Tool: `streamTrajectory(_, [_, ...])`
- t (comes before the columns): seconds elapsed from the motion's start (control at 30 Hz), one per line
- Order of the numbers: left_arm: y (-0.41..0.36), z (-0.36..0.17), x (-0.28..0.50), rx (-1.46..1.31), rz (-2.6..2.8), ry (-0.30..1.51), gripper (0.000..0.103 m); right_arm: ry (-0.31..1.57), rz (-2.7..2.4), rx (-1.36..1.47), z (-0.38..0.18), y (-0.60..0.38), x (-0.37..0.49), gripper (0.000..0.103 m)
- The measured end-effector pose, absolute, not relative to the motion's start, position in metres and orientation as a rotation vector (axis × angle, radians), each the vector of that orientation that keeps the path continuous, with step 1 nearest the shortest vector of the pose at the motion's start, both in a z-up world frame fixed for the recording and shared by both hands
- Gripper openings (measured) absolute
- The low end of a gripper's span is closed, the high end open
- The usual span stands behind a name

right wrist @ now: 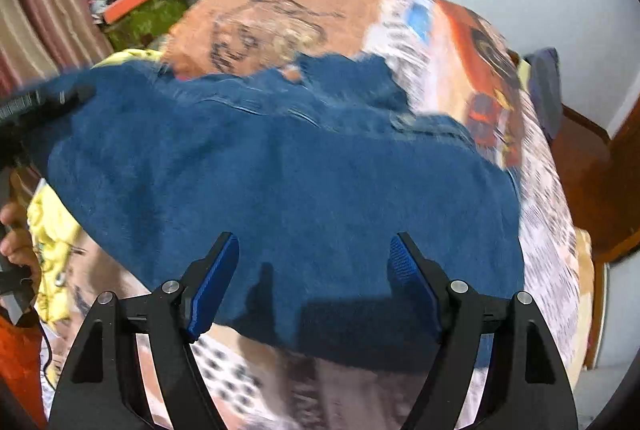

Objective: Fold large clothes

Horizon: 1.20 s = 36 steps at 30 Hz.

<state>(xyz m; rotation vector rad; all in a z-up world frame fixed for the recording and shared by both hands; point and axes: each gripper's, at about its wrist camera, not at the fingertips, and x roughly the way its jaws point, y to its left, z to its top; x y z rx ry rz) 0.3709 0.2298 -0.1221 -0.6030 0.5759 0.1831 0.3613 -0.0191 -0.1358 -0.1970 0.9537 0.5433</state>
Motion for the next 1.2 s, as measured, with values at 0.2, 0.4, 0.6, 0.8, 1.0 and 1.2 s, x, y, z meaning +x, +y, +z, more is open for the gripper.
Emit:
streamTrajectory(0.2, [0.175, -0.075, 0.381, -0.379, 0.121, 0.551, 0.017, 0.992, 0.609, -0.346, -0.172, 0.044, 0.352, 0.075])
streamTrajectory(0.4, [0.136, -0.090, 0.401, -0.278, 0.107, 0.609, 0.016, 1.090, 0.682, -0.241, -0.190, 0.030, 0.362, 0.075])
streamTrajectory(0.6, [0.082, -0.077, 0.426, -0.243, 0.028, 0.624, 0.016, 1.011, 0.587, -0.079, -0.150, -0.066, 0.365, 0.075])
streamTrajectory(0.8, [-0.020, -0.086, 0.447, -0.161, -0.159, 0.638, 0.016, 0.942, 0.356, 0.043, -0.124, -0.182, 0.362, 0.075])
streamTrajectory(1.0, [-0.111, -0.161, 0.449, 0.000, -0.333, 0.856, 0.016, 0.967, 0.227, 0.039, -0.131, -0.239, 0.355, 0.075])
streamTrajectory(1.2, [-0.136, -0.196, 0.428, 0.210, -0.344, 0.912, 0.029, 0.967, 0.231, 0.047, -0.131, -0.250, 0.344, 0.075])
